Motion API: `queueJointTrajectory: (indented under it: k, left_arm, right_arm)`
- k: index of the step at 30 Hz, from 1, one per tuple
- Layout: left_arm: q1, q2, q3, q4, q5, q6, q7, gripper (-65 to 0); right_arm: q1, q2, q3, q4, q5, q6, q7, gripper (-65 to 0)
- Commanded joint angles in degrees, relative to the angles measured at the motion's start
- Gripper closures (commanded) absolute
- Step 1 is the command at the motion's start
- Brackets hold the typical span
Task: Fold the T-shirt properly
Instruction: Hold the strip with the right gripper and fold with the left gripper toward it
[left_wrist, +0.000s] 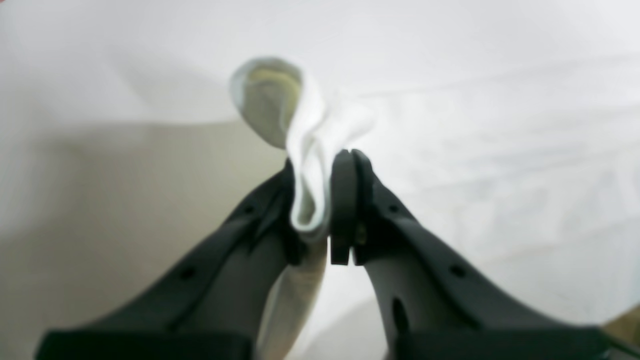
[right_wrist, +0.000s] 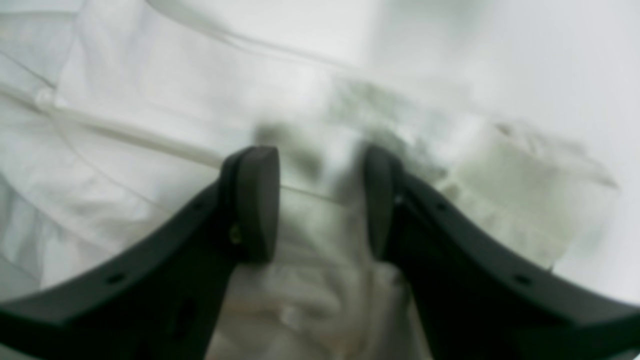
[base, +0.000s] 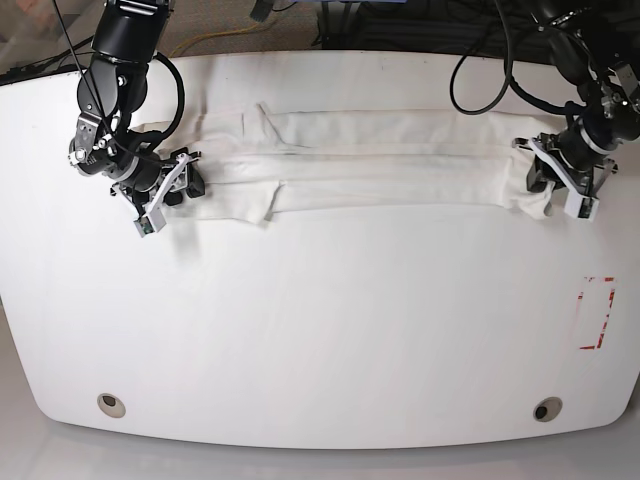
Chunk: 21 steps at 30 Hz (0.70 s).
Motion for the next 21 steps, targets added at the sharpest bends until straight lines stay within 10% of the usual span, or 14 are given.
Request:
queueJointTrajectory:
  k: [1, 21]
  left_arm:
    - [-1.01, 0.45, 2.36, 2.04, -1.26, 0.0, 0.8, -4.4]
    - [-9.54, 11.88, 21.26, -6.48, -0.82, 6.41, 0.89, -4.7]
  right_arm:
    - [0.36, 0.57, 0.19, 0.65, 0.06, 0.06, -0.42, -26.3]
    - [0.45, -0.31, 0.19, 0.65, 0.06, 0.06, -0.42, -26.3]
